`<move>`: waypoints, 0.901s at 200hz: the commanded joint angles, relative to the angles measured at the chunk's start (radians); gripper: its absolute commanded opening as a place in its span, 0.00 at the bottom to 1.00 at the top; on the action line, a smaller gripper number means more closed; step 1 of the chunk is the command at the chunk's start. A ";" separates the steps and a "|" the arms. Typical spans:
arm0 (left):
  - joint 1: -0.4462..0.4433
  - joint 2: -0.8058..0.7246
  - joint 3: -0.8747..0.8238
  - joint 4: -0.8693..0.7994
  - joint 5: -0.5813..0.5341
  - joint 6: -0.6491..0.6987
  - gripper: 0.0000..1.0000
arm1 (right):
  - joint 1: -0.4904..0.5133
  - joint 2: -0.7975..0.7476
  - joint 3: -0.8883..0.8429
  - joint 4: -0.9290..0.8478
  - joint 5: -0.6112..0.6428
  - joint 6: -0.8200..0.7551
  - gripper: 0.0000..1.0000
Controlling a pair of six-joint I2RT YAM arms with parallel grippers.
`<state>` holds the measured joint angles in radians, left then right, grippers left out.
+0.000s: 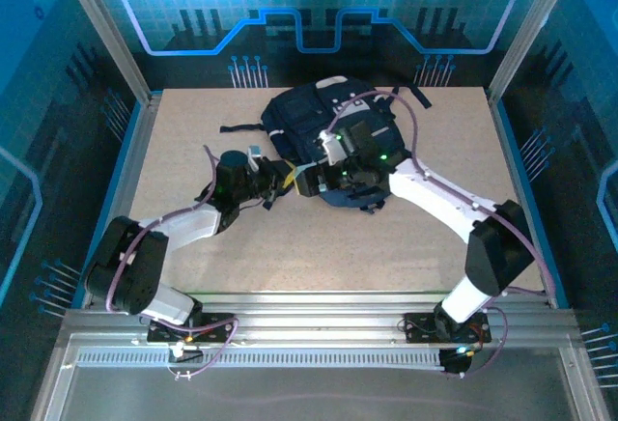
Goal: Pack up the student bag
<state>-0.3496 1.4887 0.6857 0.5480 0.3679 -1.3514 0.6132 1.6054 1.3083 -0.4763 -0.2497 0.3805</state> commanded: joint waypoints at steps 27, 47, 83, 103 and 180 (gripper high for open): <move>0.019 0.115 0.191 0.166 0.208 0.030 0.00 | -0.089 -0.088 -0.095 0.091 -0.139 0.053 1.00; 0.017 0.147 0.257 0.204 0.314 0.033 0.00 | -0.122 -0.108 -0.126 0.116 -0.160 0.033 1.00; 0.014 0.134 0.294 0.092 0.381 0.126 0.00 | -0.203 -0.141 -0.196 0.222 -0.267 0.070 0.97; 0.011 0.121 0.295 0.038 0.387 0.157 0.00 | -0.235 -0.166 -0.221 0.280 -0.317 0.094 0.93; -0.026 0.131 0.311 -0.049 0.368 0.204 0.00 | -0.250 -0.195 -0.256 0.431 -0.481 0.172 0.75</move>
<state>-0.3481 1.6318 0.9672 0.5388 0.6968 -1.1934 0.3767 1.4364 1.0634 -0.1654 -0.6453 0.5159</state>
